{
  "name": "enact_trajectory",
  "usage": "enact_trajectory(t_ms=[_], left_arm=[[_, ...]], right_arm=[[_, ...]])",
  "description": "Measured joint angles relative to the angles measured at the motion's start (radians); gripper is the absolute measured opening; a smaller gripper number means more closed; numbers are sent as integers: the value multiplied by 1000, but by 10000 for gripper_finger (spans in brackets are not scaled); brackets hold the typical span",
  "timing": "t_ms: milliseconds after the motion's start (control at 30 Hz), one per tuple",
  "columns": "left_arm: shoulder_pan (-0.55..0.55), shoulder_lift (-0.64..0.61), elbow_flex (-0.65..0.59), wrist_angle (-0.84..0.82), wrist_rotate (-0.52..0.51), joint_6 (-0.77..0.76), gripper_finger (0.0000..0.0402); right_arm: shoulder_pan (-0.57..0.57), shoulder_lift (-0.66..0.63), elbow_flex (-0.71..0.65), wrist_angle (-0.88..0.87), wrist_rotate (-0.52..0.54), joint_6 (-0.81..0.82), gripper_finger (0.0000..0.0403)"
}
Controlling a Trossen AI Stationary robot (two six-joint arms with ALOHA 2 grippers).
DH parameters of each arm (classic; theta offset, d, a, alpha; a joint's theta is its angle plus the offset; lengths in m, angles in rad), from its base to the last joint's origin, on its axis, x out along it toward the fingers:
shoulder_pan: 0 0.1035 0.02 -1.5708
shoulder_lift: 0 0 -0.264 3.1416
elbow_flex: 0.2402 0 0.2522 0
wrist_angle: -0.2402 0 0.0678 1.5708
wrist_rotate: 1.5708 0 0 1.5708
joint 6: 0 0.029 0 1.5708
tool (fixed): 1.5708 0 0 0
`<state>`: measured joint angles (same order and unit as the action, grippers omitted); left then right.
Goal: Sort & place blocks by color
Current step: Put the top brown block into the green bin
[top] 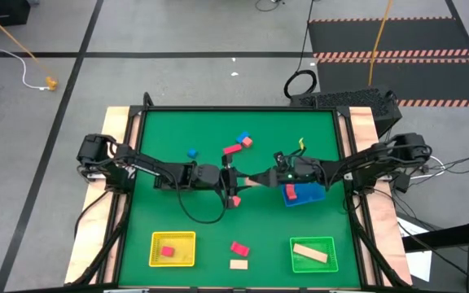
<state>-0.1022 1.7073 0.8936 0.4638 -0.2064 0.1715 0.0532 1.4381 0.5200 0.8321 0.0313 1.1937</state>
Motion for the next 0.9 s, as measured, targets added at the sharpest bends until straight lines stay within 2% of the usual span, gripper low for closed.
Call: enact_trajectory(t_ms=[167, 333, 567, 633, 900], left_arm=[[-6, 0, 0, -17, -3, 0, 132], [-3, 0, 0, -23, -6, 7, 132], [-4, 0, 0, -23, -25, 19, 133], [-4, 0, 0, -23, -26, 8, 150], [-1, 1, 0, 0, -38, -77, 270]], right_arm=[[0, 1, 8, -55, -7, -2, 197], [0, 1, 8, -66, -4, 6, 124], [0, 1, 8, -66, -3, 3, 118], [0, 1, 8, -65, -4, 1, 118], [-23, -53, 9, -140, -68, -41, 118]])
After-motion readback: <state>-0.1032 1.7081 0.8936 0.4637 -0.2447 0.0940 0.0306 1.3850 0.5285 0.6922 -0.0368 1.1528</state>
